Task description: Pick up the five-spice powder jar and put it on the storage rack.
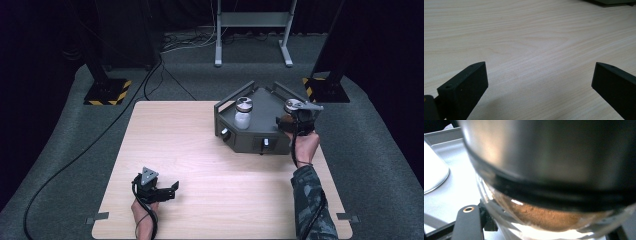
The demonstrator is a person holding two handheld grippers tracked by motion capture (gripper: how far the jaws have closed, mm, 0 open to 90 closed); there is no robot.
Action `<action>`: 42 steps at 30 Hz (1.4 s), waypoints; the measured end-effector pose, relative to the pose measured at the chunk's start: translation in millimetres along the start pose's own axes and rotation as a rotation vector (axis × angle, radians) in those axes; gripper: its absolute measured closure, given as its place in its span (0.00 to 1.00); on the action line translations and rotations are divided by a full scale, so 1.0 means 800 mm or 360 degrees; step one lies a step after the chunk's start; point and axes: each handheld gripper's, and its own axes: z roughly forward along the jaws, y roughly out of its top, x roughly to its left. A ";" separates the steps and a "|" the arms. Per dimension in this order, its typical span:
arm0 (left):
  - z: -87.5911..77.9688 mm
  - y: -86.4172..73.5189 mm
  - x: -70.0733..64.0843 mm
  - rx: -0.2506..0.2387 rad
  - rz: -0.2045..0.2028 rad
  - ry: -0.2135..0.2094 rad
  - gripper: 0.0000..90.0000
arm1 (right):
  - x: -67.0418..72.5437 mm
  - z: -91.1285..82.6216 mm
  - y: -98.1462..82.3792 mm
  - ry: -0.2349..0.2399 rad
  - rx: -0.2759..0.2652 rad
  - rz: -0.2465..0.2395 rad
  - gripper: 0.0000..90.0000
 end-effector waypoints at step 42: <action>-0.002 -0.004 0.002 -0.0028 -0.0001 -0.0020 0.00 | 0.017 -0.061 -0.039 -0.0005 -0.0044 -0.0061 0.00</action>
